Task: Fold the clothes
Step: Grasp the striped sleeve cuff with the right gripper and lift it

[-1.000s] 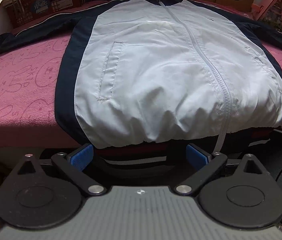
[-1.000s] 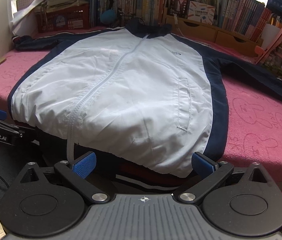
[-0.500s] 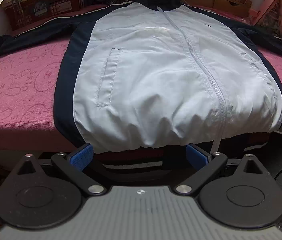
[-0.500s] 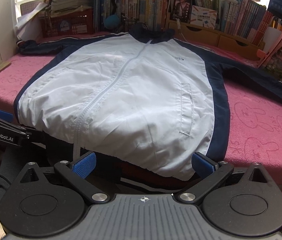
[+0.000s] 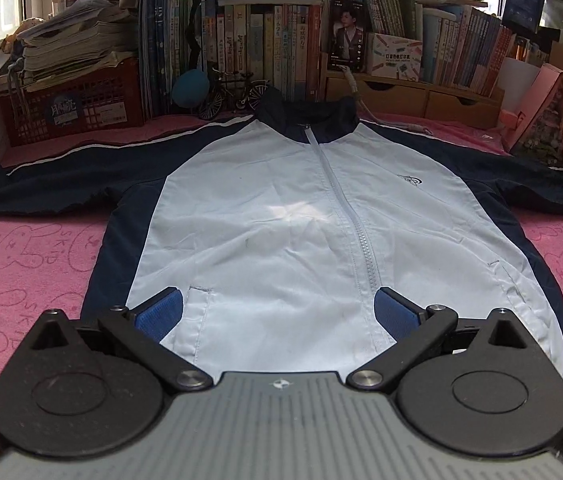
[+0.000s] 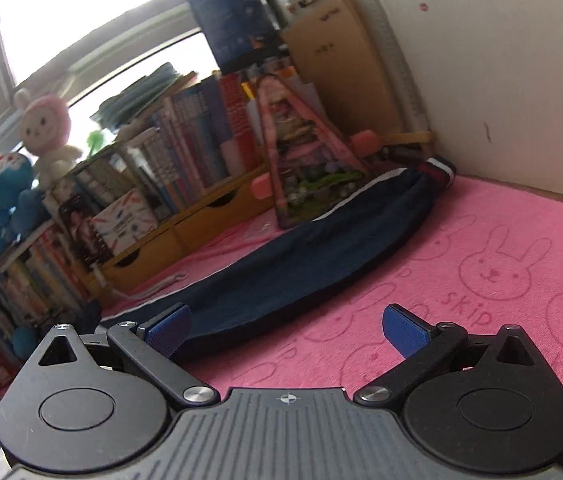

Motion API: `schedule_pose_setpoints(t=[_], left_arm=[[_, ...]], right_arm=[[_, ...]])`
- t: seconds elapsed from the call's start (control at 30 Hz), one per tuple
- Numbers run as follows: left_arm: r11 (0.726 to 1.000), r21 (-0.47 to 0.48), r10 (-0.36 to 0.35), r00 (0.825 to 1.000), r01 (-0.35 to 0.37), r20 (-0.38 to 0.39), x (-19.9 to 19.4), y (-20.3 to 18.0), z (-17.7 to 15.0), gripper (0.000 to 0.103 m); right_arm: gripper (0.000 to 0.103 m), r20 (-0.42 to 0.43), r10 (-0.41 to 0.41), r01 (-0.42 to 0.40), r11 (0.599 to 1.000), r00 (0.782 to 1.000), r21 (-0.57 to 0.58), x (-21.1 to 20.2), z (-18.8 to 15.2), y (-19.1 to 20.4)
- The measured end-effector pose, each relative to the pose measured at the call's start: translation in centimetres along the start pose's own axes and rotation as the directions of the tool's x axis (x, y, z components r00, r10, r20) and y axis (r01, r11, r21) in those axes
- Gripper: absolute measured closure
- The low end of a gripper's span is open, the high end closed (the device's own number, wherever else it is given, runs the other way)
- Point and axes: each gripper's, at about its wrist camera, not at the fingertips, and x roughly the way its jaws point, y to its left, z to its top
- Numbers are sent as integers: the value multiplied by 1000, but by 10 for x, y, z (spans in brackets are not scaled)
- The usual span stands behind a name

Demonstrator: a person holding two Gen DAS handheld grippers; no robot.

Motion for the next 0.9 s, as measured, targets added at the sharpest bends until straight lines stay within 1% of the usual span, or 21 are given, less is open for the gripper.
schedule_pose_setpoints(t=[0.03,0.1,0.23,0.37,0.43,0.5,0.53,0.57,0.63,0.67,0.73,0.77,0.8,0.83,0.9], left_arm=[[1000,-3,9,1000,-9,-2,5,-1,1,0],[999,-27,45,999,-45,-12,14,7,3,0],[990,-77,117,992,-120,-35,32,23,5,0],[973,-124,188,980,-194,-62,49,38,8,0],[964,-145,210,973,-222,-94,57,44,6,0],[957,-158,224,967,-242,-120,64,48,3,0],[956,-160,227,965,-246,-128,66,49,1,0],[956,-156,232,965,-250,-122,66,48,-1,0],[956,-149,238,965,-252,-107,66,47,-3,0],[957,-147,238,966,-251,-99,66,46,-4,0],[958,-158,231,970,-240,-73,66,47,-6,0],[959,-160,229,972,-236,-57,67,48,-7,0],[959,-162,227,973,-231,-41,67,48,-9,0],[960,-161,227,973,-228,-25,67,48,-10,0],[962,-158,227,974,-224,5,66,46,-13,0]], right_arm=[[0,10,-22,21,999,1000,49,15,7,-13],[0,24,-58,56,993,998,101,42,20,-31],[2,46,-125,120,988,991,98,86,44,-48],[4,64,-174,167,981,983,97,122,65,-58],[8,61,-199,192,976,978,102,139,74,-63],[15,45,-217,212,972,975,106,154,80,-69],[17,33,-227,223,969,973,108,162,83,-72],[20,20,-238,235,966,971,109,170,85,-75],[21,-4,-254,252,961,967,117,184,88,-82],[23,7,-253,250,960,967,122,187,89,-85],[36,7,-247,244,959,969,145,190,90,-89],[55,2,-245,241,958,970,158,191,91,-92],[71,-2,-242,239,956,970,171,191,92,-94],[71,-7,-239,236,954,971,184,192,92,-96],[81,21,-223,216,960,975,179,182,93,-91]])
